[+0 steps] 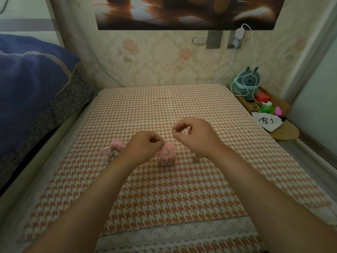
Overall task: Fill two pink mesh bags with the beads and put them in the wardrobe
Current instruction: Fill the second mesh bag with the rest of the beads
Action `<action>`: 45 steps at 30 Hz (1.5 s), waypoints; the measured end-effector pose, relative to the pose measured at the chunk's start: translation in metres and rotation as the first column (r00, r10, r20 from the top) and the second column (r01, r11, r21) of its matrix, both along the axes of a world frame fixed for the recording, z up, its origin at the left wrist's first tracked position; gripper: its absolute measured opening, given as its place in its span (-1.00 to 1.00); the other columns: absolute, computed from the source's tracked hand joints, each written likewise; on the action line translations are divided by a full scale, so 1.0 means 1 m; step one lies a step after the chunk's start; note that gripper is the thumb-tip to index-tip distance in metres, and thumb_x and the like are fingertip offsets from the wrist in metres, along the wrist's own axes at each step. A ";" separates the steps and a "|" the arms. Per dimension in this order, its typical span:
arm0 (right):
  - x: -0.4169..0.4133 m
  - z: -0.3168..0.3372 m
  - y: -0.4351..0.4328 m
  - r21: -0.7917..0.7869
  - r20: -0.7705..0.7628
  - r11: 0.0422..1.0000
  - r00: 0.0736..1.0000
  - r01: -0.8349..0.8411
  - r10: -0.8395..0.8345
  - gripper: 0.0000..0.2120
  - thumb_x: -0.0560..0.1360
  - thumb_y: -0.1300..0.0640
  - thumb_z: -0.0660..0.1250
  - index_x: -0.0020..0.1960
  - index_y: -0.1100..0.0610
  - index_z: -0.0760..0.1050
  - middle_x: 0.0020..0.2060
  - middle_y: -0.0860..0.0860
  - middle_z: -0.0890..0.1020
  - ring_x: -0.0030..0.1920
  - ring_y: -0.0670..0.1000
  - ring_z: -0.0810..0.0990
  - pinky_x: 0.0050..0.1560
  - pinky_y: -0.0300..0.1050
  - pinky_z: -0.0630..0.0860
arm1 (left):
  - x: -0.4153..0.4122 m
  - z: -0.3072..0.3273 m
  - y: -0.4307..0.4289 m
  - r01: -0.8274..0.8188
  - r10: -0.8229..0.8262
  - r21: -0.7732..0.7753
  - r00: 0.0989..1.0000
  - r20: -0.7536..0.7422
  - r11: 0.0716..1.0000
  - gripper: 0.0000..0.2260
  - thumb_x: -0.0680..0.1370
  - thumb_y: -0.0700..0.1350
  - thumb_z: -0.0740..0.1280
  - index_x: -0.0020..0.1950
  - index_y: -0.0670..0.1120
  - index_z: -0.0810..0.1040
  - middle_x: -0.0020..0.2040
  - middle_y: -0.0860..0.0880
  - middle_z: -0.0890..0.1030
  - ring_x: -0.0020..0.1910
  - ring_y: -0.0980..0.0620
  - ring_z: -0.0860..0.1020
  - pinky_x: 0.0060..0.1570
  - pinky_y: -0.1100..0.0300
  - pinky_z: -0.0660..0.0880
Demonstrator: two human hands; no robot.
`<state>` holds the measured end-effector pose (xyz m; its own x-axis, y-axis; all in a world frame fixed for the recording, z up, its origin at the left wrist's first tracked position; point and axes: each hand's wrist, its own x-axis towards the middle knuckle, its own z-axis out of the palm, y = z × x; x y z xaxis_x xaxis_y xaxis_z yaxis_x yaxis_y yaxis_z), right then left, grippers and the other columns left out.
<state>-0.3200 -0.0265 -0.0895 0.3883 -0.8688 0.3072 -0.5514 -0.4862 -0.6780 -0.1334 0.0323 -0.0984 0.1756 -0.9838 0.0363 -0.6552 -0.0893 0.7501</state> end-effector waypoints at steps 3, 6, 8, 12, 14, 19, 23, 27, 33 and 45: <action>0.009 0.005 0.012 -0.098 -0.124 0.989 0.987 -0.111 0.098 -0.90 0.47 -0.11 0.44 -0.03 -0.15 0.64 -0.01 -0.22 0.59 -0.13 -0.29 0.47 -0.07 -0.23 0.45 | 0.002 0.000 -0.001 0.003 -0.002 0.014 1.000 -0.020 1.000 -0.88 0.55 -0.07 0.42 -0.18 0.00 0.69 -0.28 0.00 0.69 -0.18 -0.08 0.67 -0.06 -0.04 0.62; 0.010 -0.006 0.013 -0.127 -0.280 0.982 0.955 -0.141 0.101 -0.80 0.48 -0.19 0.42 0.03 -0.15 0.66 0.02 -0.21 0.56 -0.03 -0.21 0.47 0.00 -0.09 0.52 | 0.002 -0.001 -0.001 0.019 -0.018 0.018 0.999 -0.040 1.000 -0.88 0.55 -0.07 0.41 -0.16 0.00 0.70 -0.26 -0.03 0.71 -0.15 -0.12 0.68 -0.03 -0.11 0.63; 0.011 -0.010 0.010 -0.107 -0.312 0.986 0.946 -0.129 0.090 -0.75 0.49 -0.23 0.39 0.06 -0.14 0.67 0.03 -0.21 0.56 -0.05 -0.21 0.47 -0.01 -0.10 0.52 | 0.004 -0.002 -0.001 0.030 -0.030 0.009 0.999 -0.025 1.000 -0.87 0.57 -0.06 0.41 -0.18 0.03 0.68 -0.27 0.00 0.70 -0.17 -0.07 0.68 -0.06 -0.06 0.63; 0.010 -0.010 0.008 -0.052 -0.250 0.989 0.961 -0.138 0.121 -0.80 0.51 -0.18 0.41 0.06 -0.13 0.69 -0.03 -0.22 0.59 -0.13 -0.24 0.49 -0.02 -0.16 0.50 | 0.004 -0.004 -0.001 0.062 -0.061 -0.035 0.998 0.019 0.997 -0.90 0.58 -0.07 0.39 -0.12 0.04 0.67 -0.24 0.07 0.68 -0.20 0.07 0.65 -0.18 0.13 0.58; 0.008 -0.008 0.006 -0.027 -0.184 0.992 0.976 -0.124 0.117 -0.85 0.54 -0.08 0.40 0.05 -0.10 0.69 -0.05 -0.23 0.60 -0.15 -0.27 0.50 -0.03 -0.21 0.47 | 0.004 -0.006 -0.002 0.058 -0.057 -0.054 0.998 0.030 0.997 -0.93 0.57 -0.10 0.40 -0.08 0.04 0.66 -0.22 0.08 0.67 -0.20 0.10 0.63 -0.22 0.23 0.51; -0.016 -0.002 -0.005 0.002 -0.232 1.000 0.972 0.023 -0.022 -0.83 0.61 0.08 0.34 0.08 -0.12 0.68 0.07 -0.22 0.65 -0.16 -0.21 0.59 -0.03 -0.16 0.57 | 0.002 -0.004 -0.001 0.097 -0.092 -0.103 0.995 0.044 0.990 -0.82 0.57 -0.18 0.38 -0.10 0.11 0.59 -0.16 0.12 0.65 -0.21 0.12 0.61 -0.24 0.22 0.53; -0.035 -0.019 -0.012 0.197 -0.456 0.978 0.890 0.068 0.030 -0.69 0.55 0.25 0.39 0.14 -0.13 0.66 0.09 -0.16 0.63 0.09 -0.11 0.58 0.11 -0.15 0.53 | 0.001 -0.001 0.001 0.124 -0.116 -0.071 0.987 0.111 0.990 -0.73 0.58 -0.26 0.29 -0.09 0.07 0.69 -0.11 0.18 0.63 -0.28 0.22 0.57 -0.33 0.41 0.43; -0.038 -0.030 -0.016 0.229 -0.578 0.969 0.814 0.095 0.057 -0.54 0.50 0.39 0.29 0.14 -0.12 0.66 0.05 -0.11 0.66 0.01 -0.06 0.61 0.04 -0.10 0.62 | 0.000 -0.002 0.001 0.131 -0.123 -0.061 0.986 0.113 0.990 -0.79 0.60 -0.20 0.30 0.05 0.02 0.71 -0.06 0.14 0.62 -0.36 0.22 0.52 -0.43 0.46 0.35; -0.034 -0.032 -0.020 0.150 -0.505 0.981 0.863 0.125 -0.033 -0.80 0.58 0.20 0.37 0.14 0.00 0.68 0.09 -0.04 0.69 0.01 -0.04 0.63 0.10 -0.09 0.60 | -0.001 -0.001 0.002 0.163 -0.158 -0.047 0.983 0.098 0.986 -0.77 0.57 -0.19 0.34 0.14 0.05 0.67 0.02 0.21 0.63 -0.10 0.20 0.61 -0.26 0.35 0.53; 0.010 0.000 0.016 -0.035 -0.160 0.982 0.971 -0.188 0.180 -0.92 0.49 -0.02 0.47 -0.02 -0.11 0.69 -0.11 -0.23 0.69 -0.26 -0.34 0.54 -0.18 -0.33 0.42 | 0.002 -0.004 0.002 0.208 -0.206 -0.030 0.976 0.069 0.978 -0.78 0.57 -0.12 0.35 -0.06 0.25 0.60 -0.15 0.09 0.70 -0.15 0.10 0.66 -0.13 0.08 0.60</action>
